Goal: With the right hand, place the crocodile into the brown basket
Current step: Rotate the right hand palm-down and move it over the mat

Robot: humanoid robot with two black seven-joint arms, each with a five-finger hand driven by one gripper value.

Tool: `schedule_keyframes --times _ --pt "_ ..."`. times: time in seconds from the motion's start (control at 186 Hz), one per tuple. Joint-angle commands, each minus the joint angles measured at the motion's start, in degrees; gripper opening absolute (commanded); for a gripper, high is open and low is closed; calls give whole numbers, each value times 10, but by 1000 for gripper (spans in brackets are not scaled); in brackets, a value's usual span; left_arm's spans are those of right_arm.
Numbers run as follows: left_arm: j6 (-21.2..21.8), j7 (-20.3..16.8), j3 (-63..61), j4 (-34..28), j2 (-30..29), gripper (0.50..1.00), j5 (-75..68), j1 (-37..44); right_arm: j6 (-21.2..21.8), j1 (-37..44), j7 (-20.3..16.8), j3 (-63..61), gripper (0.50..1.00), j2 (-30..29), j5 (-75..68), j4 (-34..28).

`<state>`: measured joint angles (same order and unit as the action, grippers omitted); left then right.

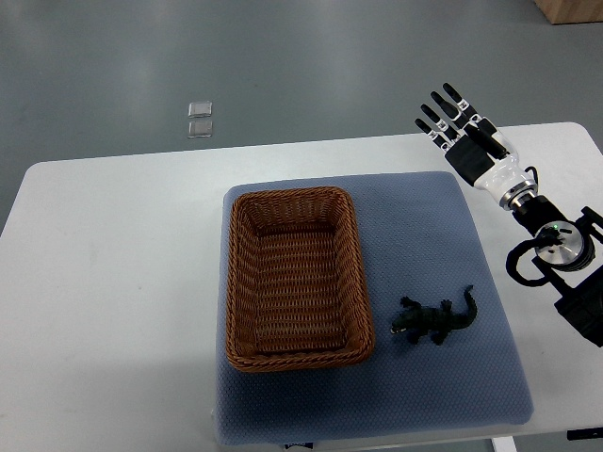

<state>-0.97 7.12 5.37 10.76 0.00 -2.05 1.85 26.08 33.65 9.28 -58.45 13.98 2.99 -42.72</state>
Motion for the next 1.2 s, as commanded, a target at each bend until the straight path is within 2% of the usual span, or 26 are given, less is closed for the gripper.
schedule_keyframes --times 0.0,0.365,0.622,0.735,0.875,1.046,1.137,1.197 --pt "1 0 1 1 0 1000 0 0 -1 0 0 0 926 1 0 0" --pt "10 0 4 -5 0 1000 1 -3 5 10 -5 25 926 12 11 -2" --pt "2 0 1 1 0 1000 0 -3 12 50 -8 65 926 68 172 -11" --pt "0 0 1 1 0 1000 -1 -4 15 79 -42 85 926 104 230 -18" --pt "0 0 2 3 0 1000 0 -7 29 126 -77 159 926 165 321 -74" --pt "0 0 1 5 0 1000 -1 -9 39 210 -91 259 926 241 442 -153" --pt "-1 0 0 9 0 1000 -2 -9 60 251 -108 309 926 270 490 -199" --pt "-1 0 0 17 0 1000 -2 -9 89 278 -121 338 926 291 519 -234"
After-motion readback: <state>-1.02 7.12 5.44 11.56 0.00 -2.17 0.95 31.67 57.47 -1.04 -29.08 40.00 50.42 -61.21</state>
